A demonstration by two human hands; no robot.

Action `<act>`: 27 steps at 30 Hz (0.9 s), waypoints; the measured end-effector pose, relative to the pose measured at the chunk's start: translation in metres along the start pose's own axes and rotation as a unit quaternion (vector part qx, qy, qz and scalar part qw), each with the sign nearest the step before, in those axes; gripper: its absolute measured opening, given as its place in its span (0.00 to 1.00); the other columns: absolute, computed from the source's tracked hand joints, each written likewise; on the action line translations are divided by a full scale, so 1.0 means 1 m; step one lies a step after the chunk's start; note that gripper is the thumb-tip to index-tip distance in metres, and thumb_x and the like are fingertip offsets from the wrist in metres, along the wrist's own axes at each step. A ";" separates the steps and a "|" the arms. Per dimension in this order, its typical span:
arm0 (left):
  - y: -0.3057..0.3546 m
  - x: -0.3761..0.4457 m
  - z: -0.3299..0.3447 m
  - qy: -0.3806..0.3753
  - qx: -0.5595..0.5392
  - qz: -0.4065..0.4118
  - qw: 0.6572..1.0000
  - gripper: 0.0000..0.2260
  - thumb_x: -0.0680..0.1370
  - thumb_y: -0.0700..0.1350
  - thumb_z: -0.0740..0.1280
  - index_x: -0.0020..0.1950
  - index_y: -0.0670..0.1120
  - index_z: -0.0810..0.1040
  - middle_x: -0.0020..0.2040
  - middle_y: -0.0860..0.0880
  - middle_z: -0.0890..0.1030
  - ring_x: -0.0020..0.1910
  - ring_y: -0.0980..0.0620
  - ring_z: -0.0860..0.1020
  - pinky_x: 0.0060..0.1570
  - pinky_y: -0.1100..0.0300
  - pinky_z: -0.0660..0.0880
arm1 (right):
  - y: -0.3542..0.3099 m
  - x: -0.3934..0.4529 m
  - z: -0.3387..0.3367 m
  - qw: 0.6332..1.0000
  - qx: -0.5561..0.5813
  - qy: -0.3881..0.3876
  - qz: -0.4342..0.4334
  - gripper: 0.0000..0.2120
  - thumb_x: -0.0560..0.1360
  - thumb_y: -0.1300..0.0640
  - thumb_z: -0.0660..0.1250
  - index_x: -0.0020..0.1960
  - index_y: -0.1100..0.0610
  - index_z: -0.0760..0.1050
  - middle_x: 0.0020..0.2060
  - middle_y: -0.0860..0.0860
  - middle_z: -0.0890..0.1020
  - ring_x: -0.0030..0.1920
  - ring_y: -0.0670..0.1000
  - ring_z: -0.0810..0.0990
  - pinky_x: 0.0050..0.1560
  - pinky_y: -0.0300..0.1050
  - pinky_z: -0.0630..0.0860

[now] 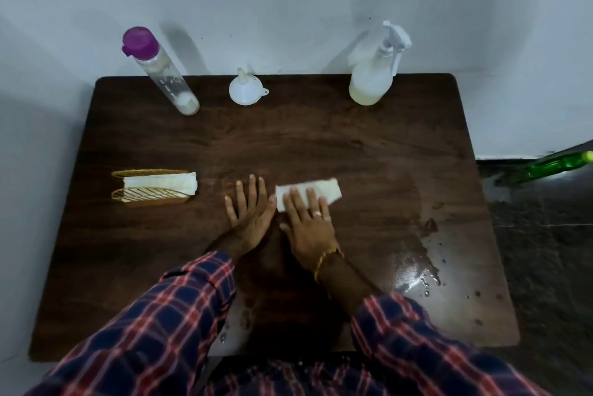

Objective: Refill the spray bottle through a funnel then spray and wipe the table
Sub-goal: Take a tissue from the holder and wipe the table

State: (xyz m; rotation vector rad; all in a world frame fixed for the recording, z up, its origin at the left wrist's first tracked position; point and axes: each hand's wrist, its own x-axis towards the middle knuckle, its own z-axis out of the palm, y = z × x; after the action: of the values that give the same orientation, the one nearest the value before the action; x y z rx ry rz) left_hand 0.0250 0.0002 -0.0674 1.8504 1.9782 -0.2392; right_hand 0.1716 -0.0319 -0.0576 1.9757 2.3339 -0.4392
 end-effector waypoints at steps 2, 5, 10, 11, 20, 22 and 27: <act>0.004 0.001 0.000 -0.039 -0.012 -0.014 0.999 0.27 0.82 0.59 0.40 0.80 0.52 0.43 0.80 0.51 0.42 0.79 0.47 0.40 0.74 0.42 0.40 | 0.012 -0.051 0.010 0.997 0.017 -0.042 0.061 0.31 0.79 0.41 0.49 0.76 0.57 0.63 0.75 0.56 0.65 0.75 0.66 0.60 0.72 0.66 0.60; 0.004 0.001 -0.007 -0.063 -0.014 -0.010 0.998 0.26 0.83 0.57 0.43 0.79 0.52 0.41 0.80 0.51 0.39 0.78 0.47 0.37 0.74 0.43 0.38 | 0.064 -0.060 0.010 0.974 0.035 -0.001 0.223 0.34 0.79 0.40 0.47 0.78 0.58 0.58 0.76 0.59 0.62 0.75 0.69 0.59 0.74 0.67 0.56; 0.006 0.000 -0.010 -0.082 -0.005 -0.004 0.997 0.28 0.83 0.58 0.43 0.79 0.51 0.39 0.79 0.50 0.37 0.78 0.46 0.36 0.74 0.42 0.37 | 0.050 -0.021 0.008 0.975 0.045 0.025 0.217 0.34 0.78 0.40 0.47 0.77 0.60 0.61 0.76 0.59 0.62 0.74 0.70 0.60 0.71 0.70 0.58; 0.005 -0.001 -0.008 -0.076 0.009 -0.003 0.997 0.28 0.83 0.59 0.44 0.79 0.50 0.39 0.80 0.49 0.37 0.78 0.45 0.36 0.74 0.41 0.38 | 0.033 -0.028 0.014 0.985 0.034 0.030 0.168 0.34 0.78 0.40 0.48 0.77 0.59 0.61 0.76 0.59 0.62 0.74 0.69 0.61 0.72 0.69 0.58; -0.004 -0.002 -0.017 -0.135 -0.034 0.043 0.989 0.37 0.80 0.65 0.48 0.78 0.50 0.32 0.77 0.50 0.29 0.74 0.45 0.28 0.71 0.41 0.30 | 0.027 -0.089 0.024 0.974 0.022 0.030 0.222 0.32 0.79 0.41 0.49 0.76 0.58 0.63 0.76 0.57 0.64 0.74 0.67 0.61 0.73 0.67 0.57; -0.007 -0.005 -0.017 -0.115 -0.047 0.058 0.991 0.38 0.80 0.64 0.52 0.77 0.51 0.32 0.77 0.50 0.30 0.75 0.45 0.28 0.71 0.40 0.30 | 0.036 -0.059 0.013 0.972 0.034 0.033 0.229 0.32 0.78 0.41 0.49 0.76 0.59 0.64 0.75 0.57 0.66 0.74 0.68 0.63 0.72 0.68 0.58; -0.015 -0.040 -0.012 -0.043 -0.031 0.114 0.992 0.36 0.78 0.66 0.48 0.78 0.53 0.35 0.79 0.52 0.36 0.77 0.48 0.33 0.69 0.42 0.29 | 0.007 -0.061 0.021 0.997 -0.001 0.014 0.080 0.32 0.77 0.41 0.51 0.74 0.58 0.67 0.74 0.57 0.68 0.72 0.66 0.66 0.71 0.67 0.62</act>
State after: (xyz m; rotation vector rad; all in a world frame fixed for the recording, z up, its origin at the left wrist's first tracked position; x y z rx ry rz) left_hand 0.0093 -0.0325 -0.0425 1.9712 1.6808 -0.1830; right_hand 0.1862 -0.0948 -0.0654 2.1600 2.1675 -0.4011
